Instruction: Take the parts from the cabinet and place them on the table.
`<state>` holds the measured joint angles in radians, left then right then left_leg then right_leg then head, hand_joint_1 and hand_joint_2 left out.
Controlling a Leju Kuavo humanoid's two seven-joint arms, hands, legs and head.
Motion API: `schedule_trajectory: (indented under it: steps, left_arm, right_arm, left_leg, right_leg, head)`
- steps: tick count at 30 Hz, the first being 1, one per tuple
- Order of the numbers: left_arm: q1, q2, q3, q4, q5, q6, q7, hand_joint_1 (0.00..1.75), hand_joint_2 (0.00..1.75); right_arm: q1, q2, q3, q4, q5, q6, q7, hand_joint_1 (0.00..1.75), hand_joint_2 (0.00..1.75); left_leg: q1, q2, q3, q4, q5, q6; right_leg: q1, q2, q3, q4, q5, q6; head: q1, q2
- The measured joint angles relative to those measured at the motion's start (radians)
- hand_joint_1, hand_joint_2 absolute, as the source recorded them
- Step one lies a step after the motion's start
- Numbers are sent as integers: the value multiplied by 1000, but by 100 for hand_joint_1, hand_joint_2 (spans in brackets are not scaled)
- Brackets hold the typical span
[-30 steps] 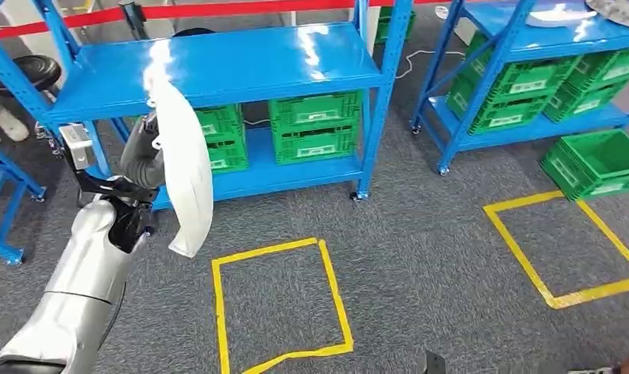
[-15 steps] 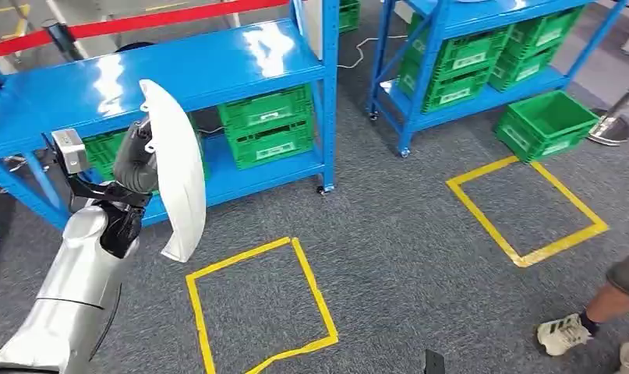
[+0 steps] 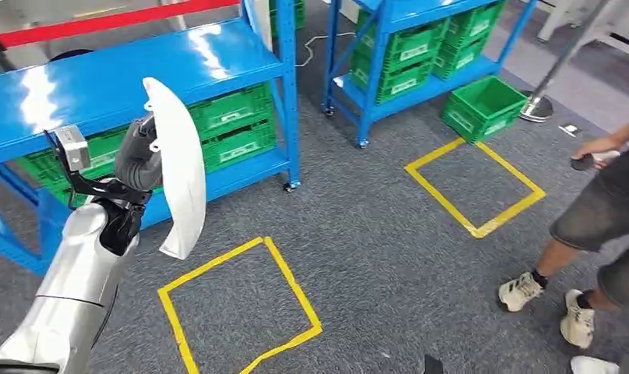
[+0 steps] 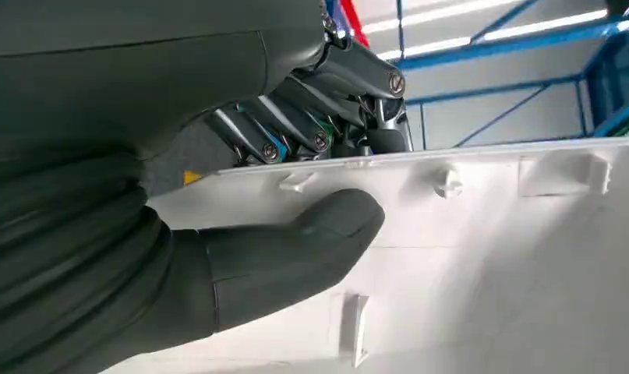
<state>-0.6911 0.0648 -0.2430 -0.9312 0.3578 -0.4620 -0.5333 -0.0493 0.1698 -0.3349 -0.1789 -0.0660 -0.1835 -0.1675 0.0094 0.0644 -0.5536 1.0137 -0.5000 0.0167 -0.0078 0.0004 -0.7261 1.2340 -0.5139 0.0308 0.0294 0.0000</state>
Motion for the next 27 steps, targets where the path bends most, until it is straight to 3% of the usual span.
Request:
schedule_trajectory:
  steps: [1,2,3,4,6,7,8,9,10,12,13,14,16,17,18,19,22,23,24,25,26,27]
  left_arm:
    - [0,0,0,-5,1,0,0,175,175]
    - [-1,1,1,-10,1,0,0,175,175]
    - [-1,3,3,-13,1,0,-1,175,175]
    - [0,7,4,-13,1,0,0,175,175]
    - [3,5,5,-16,1,9,0,175,175]
    - [4,6,5,-21,1,11,0,175,175]
    - [6,11,8,-25,1,13,0,175,175]
    - [8,16,10,-27,2,14,-1,175,175]
    - [14,21,12,-27,2,14,-1,175,175]
    - [33,32,16,-27,2,15,-1,175,175]
    - [41,34,16,-27,2,16,-1,175,175]
    - [48,36,18,-29,2,16,-1,175,175]
    - [54,37,22,-40,2,16,-5,175,175]
    - [57,39,25,-47,2,16,-6,175,175]
    - [61,41,26,-51,2,16,-7,175,175]
    - [66,42,27,-59,2,16,-8,175,175]
    - [75,33,30,-84,2,31,-6,175,175]
    - [70,29,32,-87,3,34,-3,175,175]
    - [68,22,33,-89,4,38,5,175,175]
    - [66,22,33,-92,5,39,8,175,175]
    - [66,21,34,-92,5,40,11,175,175]
    - [66,20,34,-91,5,40,13,175,175]
  right_arm:
    - [-1,0,0,0,1,-2,0,0,175]
    - [-2,0,0,0,1,-2,0,0,175]
    - [-4,0,0,0,1,-2,0,0,175]
    - [-5,0,0,0,2,-3,0,0,175]
    - [-2,0,0,0,5,-6,7,0,175]
    - [-2,0,0,0,8,-7,10,0,175]
    - [-1,1,0,0,10,-8,14,0,175]
    - [-2,1,0,0,12,-8,15,0,175]
    - [-4,0,0,0,13,-8,16,0,175]
    - [-5,1,0,0,13,-3,14,0,175]
    - [-3,1,0,0,13,3,12,0,175]
    - [-2,0,0,0,13,5,8,0,175]
    - [-2,1,0,0,13,10,-2,0,175]
    - [-3,0,0,0,16,13,-4,0,175]
    - [-4,0,0,0,18,15,-4,0,175]
    - [-6,0,0,0,21,16,-4,0,175]
    - [2,0,0,0,10,19,-9,0,175]
    - [4,-4,0,0,7,20,-13,0,175]
    - [4,-3,0,0,5,23,-15,0,175]
    - [0,-3,0,0,3,23,-15,0,175]
    - [-3,-4,0,0,2,25,-14,0,175]
    - [-4,-4,0,0,3,25,-9,0,175]
  left_leg:
    - [-1,11,1,0,-1,-1]
    - [-2,20,3,1,-3,-4]
    - [-12,29,2,3,-6,-9]
    - [-10,36,3,1,-5,-13]
    - [-11,56,8,-5,-4,-22]
    - [-14,66,11,-7,-6,-28]
    - [-7,37,4,0,-18,-36]
    - [-5,-17,-9,37,-46,-39]
    - [-3,-47,-42,115,-91,-43]
    - [-2,-60,-114,273,-151,-48]
    - [-2,-60,-134,308,-152,-50]
    - [-2,-60,-130,296,-131,-50]
    - [2,-70,-64,147,-37,-49]
    - [8,-98,-23,61,3,-51]
    - [12,-151,-6,26,-13,-50]
    - [13,-151,2,14,-12,-42]
    - [6,-119,-8,17,-3,-20]
    - [13,-103,-7,11,2,-11]
    - [11,-95,-7,8,4,-5]
    - [9,-82,-9,8,6,-2]
    - [6,-67,-10,9,5,-1]
    - [4,-52,-11,10,5,0]
  right_leg:
    - [3,-14,60,-103,39,-7]
    - [10,-57,113,-192,65,-16]
    - [23,-93,125,-222,52,-26]
    - [21,-71,121,-223,58,-31]
    - [24,-50,115,-222,59,-37]
    - [18,-41,115,-230,64,-44]
    - [10,-31,119,-238,71,-52]
    - [8,-20,119,-240,74,-57]
    - [7,-10,118,-240,75,-60]
    - [7,20,118,-239,76,-61]
    - [7,34,118,-237,76,-61]
    - [6,47,118,-235,76,-61]
    - [4,76,117,-227,74,-57]
    - [2,89,116,-221,72,-53]
    - [5,102,110,-216,72,-45]
    - [2,117,100,-210,74,-37]
    - [-3,149,85,-219,90,-13]
    - [-6,137,82,-214,84,-11]
    - [4,80,70,-183,61,-6]
    - [4,39,37,-117,21,1]
    - [2,18,-2,-30,-20,4]
    - [2,9,-36,44,-49,6]
  head:
    - [0,0]
    - [0,0]
    - [0,0]
    - [-2,0]
    - [-1,0]
    - [-1,0]
    - [-1,0]
    - [-2,0]
    - [-2,0]
    - [-4,0]
    - [-4,0]
    - [-4,0]
    - [-4,0]
    - [-4,0]
    - [-4,0]
    - [-5,0]
    - [-6,0]
    - [-6,0]
    - [4,0]
    - [14,0]
    - [14,0]
    - [14,0]
